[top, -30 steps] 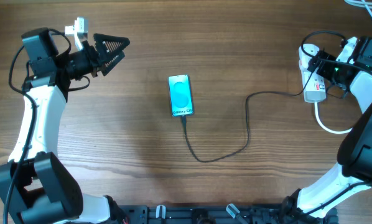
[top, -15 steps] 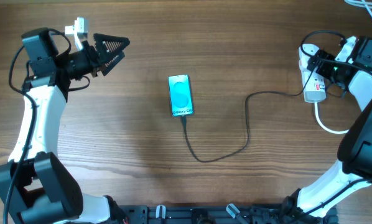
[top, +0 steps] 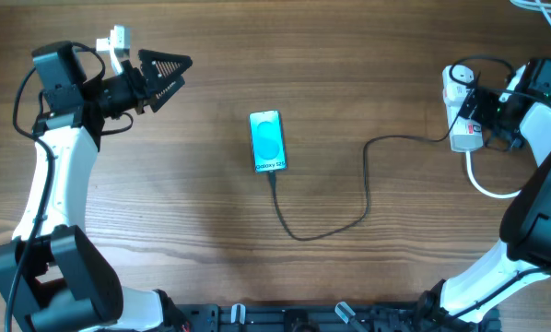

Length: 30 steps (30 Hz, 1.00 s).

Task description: Plug charger to phone and switch on socket

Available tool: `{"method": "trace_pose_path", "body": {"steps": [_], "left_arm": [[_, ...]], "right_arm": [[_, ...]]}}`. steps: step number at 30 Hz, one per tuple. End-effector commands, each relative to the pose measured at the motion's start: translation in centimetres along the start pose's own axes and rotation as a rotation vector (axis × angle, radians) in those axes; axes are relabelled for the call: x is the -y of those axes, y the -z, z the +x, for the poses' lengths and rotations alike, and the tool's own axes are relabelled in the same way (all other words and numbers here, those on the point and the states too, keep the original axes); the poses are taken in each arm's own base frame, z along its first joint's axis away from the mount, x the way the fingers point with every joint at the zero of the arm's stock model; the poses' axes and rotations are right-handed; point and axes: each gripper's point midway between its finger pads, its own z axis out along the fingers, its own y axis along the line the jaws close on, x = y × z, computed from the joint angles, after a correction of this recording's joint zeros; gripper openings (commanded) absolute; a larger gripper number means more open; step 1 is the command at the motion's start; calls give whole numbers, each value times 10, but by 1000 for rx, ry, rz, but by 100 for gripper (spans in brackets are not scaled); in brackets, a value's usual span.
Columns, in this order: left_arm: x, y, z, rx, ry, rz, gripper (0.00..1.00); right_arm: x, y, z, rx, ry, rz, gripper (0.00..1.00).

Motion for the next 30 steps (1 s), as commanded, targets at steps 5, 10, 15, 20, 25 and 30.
{"method": "trace_pose_path", "body": {"steps": [5, 10, 15, 20, 25, 30], "left_arm": [[2, 1, 0, 2, -9, 4, 100], [3, 1, 0, 2, -10, 4, 100], [3, 1, 0, 2, -10, 4, 100], [3, 1, 0, 2, -10, 4, 100], [3, 1, 0, 3, -10, 4, 100], [3, 1, 0, 2, -10, 4, 100]], "right_arm": [[21, 5, 8, -24, 18, 117, 100], [20, 5, 3, -4, 17, 114, 100], [19, 5, -6, 35, 16, 110, 100], [18, 5, -14, 68, 14, 106, 100], [18, 5, -17, 79, 14, 105, 100], [18, 5, -17, 79, 14, 105, 100]]}}
